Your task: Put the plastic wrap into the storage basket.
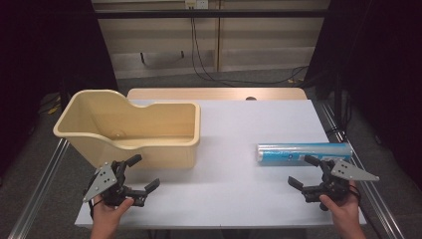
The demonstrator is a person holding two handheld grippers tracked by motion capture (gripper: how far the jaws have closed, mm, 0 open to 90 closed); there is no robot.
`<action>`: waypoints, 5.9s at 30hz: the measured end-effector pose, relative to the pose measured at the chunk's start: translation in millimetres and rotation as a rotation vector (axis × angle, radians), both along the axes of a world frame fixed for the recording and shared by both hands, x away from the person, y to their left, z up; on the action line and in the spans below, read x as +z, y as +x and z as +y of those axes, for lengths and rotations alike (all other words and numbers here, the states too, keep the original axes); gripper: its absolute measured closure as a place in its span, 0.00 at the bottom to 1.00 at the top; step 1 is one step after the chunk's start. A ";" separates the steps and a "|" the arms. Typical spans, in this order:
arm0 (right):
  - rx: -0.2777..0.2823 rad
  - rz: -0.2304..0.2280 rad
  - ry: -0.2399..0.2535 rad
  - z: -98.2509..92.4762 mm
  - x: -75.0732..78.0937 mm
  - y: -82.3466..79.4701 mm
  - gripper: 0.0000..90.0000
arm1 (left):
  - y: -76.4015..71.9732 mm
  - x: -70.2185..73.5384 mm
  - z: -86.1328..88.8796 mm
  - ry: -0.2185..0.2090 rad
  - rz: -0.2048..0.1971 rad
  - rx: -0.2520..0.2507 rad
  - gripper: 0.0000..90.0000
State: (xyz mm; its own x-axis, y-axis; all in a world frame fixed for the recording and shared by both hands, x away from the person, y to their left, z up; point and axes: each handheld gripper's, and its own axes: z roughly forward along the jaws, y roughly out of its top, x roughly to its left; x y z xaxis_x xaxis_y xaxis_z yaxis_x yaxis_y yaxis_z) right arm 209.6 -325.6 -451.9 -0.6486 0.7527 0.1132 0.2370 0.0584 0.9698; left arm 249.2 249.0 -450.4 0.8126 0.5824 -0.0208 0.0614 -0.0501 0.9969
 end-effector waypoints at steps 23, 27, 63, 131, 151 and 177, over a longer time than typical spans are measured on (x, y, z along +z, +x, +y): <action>-0.038 0.010 -0.041 -6.3 7.4 32.5 0.00 | 0.1 -0.7 0.0 0.006 0.004 0.003 0.03; -0.046 0.006 -0.044 -7.1 9.5 37.4 0.00 | 0.1 -0.6 0.2 0.007 0.006 0.004 0.03; 0.018 0.210 -0.254 -13.3 29.9 106.4 0.00 | 2.0 -2.8 -2.1 0.017 0.020 -0.011 0.03; 0.440 0.638 -1.020 -11.6 -5.9 172.8 0.25 | 3.7 -6.9 -3.0 0.033 0.042 -0.016 0.03; 0.398 0.686 -0.893 4.7 23.4 161.4 0.34 | 3.6 -6.1 -3.3 0.038 0.043 -0.008 0.03; 0.423 0.652 -0.898 38.5 94.4 176.9 0.35 | 2.6 -4.9 -3.8 0.029 0.036 -0.017 0.03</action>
